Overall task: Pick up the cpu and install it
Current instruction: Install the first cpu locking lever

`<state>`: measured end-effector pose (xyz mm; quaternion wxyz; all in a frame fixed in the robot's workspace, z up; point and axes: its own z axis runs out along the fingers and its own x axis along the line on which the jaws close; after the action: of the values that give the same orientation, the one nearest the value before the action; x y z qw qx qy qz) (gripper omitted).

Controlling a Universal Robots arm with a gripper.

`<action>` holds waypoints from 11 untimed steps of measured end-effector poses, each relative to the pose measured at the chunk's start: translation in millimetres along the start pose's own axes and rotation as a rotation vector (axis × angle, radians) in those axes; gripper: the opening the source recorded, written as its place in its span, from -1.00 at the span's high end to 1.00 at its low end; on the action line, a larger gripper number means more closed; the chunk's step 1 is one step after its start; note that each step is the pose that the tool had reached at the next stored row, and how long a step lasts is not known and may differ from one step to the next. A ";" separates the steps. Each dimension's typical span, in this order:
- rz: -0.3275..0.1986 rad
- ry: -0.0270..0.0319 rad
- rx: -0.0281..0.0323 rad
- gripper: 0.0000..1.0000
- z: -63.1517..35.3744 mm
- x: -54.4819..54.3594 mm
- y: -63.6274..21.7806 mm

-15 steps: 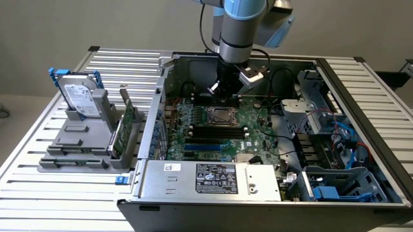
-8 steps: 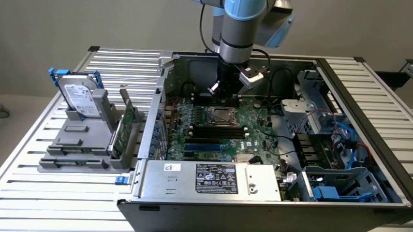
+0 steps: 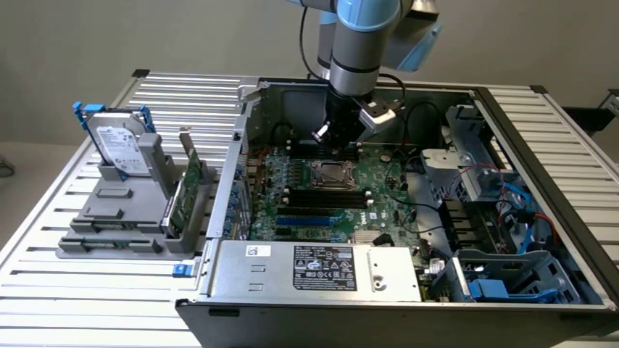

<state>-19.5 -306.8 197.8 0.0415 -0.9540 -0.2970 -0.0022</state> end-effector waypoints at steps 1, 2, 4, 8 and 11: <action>0.000 0.0002 0.0003 0.79 0.0 0.1 0.0; 0.000 0.0005 0.0006 0.79 0.1 0.2 0.1; 0.000 0.0007 0.0009 0.79 0.1 0.3 0.1; 0.000 0.0011 0.0014 0.79 0.1 0.6 0.2; 0.000 0.0020 0.0028 0.79 0.1 0.8 0.4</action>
<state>-18.6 -306.7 197.7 0.0432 -0.9539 -0.2970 -0.0027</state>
